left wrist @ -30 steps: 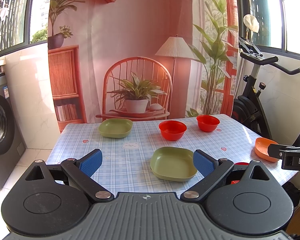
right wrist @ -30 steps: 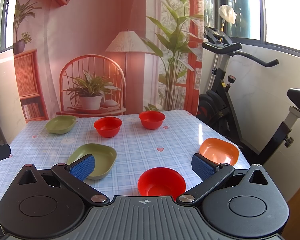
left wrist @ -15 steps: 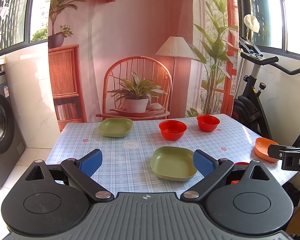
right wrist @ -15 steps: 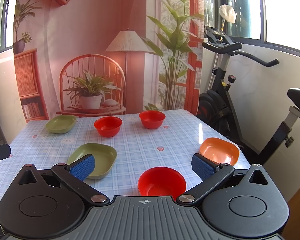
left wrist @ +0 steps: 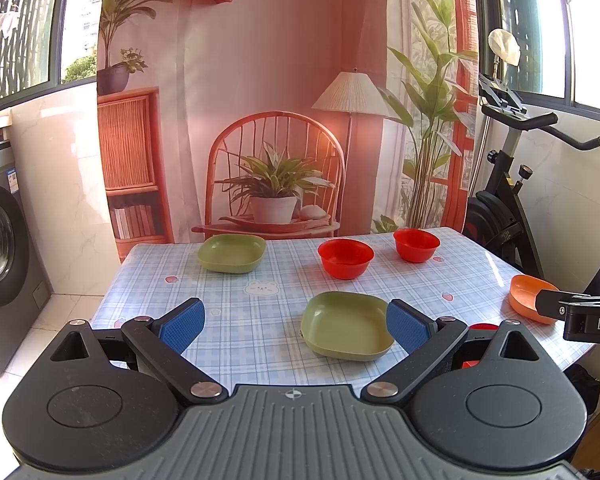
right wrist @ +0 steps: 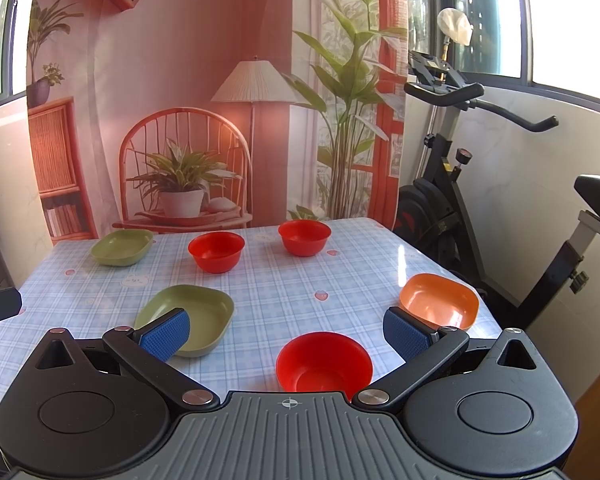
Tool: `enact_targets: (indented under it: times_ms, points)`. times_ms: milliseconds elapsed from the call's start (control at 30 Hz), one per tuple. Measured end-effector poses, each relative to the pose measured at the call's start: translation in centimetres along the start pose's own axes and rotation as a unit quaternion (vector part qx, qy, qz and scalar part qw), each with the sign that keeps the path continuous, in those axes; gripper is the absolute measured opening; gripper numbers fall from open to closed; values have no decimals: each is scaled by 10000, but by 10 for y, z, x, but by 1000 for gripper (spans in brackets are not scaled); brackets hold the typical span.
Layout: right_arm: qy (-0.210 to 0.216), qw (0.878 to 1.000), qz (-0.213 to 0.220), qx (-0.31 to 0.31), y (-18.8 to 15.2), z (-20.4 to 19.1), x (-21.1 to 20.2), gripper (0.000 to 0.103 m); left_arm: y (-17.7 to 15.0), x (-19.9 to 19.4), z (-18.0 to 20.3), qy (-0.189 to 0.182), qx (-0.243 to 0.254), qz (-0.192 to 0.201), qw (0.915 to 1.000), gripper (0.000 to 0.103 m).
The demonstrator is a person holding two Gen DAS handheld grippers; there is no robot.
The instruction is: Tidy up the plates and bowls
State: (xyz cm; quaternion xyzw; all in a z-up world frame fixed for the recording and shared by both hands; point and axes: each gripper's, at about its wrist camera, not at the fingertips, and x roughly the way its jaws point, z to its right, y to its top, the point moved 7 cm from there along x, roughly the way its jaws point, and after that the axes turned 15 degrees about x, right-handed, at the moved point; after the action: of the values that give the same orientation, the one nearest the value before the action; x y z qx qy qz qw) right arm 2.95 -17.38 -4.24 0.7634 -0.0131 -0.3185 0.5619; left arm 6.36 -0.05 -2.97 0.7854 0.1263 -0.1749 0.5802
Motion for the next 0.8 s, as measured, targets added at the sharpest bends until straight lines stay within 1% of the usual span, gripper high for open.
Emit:
enact_targets:
  times_ms: [467, 700, 800]
  points:
    - [8, 10000, -28, 12, 0, 0, 1, 103, -9, 7, -3, -16, -1, -22, 10000, 99]
    - [10, 10000, -38, 14, -1, 0, 1, 103, -7, 4, -1, -18, -51, -54, 10000, 99]
    - [10, 10000, -33, 17, 0, 1, 1, 103, -5, 4, -4, -85, -114, -22, 9999, 100]
